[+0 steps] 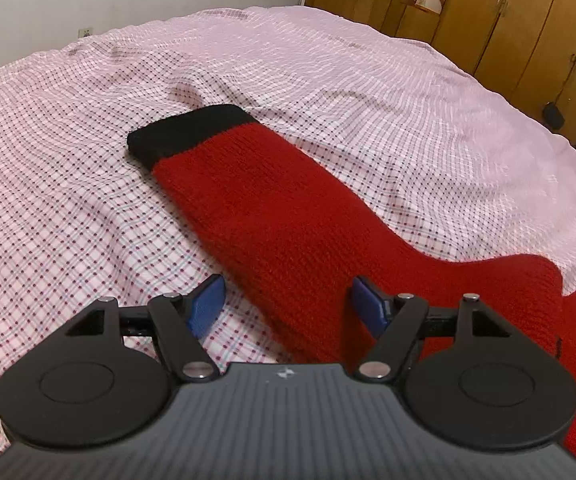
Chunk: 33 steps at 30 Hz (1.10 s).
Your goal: Fold small clothes
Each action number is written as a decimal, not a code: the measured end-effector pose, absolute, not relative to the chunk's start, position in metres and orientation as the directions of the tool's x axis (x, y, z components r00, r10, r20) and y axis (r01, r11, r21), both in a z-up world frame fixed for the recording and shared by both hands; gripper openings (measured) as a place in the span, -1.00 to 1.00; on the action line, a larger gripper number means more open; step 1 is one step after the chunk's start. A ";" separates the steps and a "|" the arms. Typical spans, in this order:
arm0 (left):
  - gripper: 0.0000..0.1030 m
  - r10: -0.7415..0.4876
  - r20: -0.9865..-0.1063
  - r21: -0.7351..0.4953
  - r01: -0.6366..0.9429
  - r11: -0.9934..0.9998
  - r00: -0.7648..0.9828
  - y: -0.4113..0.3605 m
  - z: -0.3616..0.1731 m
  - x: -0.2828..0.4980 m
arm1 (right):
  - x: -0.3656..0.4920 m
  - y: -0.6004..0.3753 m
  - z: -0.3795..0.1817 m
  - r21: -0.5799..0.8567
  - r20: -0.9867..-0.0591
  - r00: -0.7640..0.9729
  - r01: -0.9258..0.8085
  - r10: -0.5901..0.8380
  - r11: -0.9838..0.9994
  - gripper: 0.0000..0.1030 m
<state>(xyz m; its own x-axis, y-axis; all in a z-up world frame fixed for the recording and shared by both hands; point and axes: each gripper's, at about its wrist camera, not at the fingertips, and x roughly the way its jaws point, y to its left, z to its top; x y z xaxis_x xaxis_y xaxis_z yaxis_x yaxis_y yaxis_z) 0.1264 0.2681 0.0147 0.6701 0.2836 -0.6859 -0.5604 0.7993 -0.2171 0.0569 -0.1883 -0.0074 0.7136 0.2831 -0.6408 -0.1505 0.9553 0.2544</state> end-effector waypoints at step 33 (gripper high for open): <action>-0.73 0.087 -0.347 -0.243 -0.179 0.953 0.934 0.140 0.120 0.092 | 0.050 -0.211 0.002 0.362 -0.589 0.730 -0.146 0.347 0.921 0.49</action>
